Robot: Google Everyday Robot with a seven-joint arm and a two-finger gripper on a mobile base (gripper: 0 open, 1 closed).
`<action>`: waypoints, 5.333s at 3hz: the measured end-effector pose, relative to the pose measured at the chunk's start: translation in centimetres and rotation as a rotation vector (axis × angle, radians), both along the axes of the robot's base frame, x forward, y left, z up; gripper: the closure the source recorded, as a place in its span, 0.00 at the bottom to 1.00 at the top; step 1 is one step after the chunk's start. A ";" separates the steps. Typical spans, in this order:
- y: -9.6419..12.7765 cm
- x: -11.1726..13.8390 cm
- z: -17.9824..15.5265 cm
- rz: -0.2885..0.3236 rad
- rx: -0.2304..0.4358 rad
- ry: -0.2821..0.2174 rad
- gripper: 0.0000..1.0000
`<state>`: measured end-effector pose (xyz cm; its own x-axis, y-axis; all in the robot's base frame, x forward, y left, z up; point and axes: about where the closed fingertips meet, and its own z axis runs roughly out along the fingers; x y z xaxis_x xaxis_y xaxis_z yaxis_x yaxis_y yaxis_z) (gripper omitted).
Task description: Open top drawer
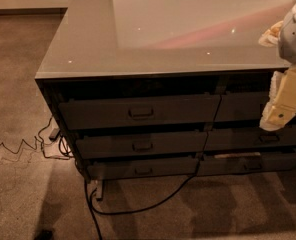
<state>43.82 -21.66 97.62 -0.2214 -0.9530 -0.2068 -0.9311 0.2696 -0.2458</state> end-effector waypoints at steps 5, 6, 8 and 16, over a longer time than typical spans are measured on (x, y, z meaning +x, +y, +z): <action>8.6 3.5 -5.9 0.294 0.567 0.117 0.00; 12.0 2.4 -5.6 0.360 0.597 0.113 0.00; 13.0 2.0 -7.0 0.383 0.526 0.138 0.00; 10.5 13.0 -21.3 0.265 0.236 0.059 0.00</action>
Offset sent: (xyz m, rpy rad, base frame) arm 0.0003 -0.0020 0.0011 0.0389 0.0006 0.0056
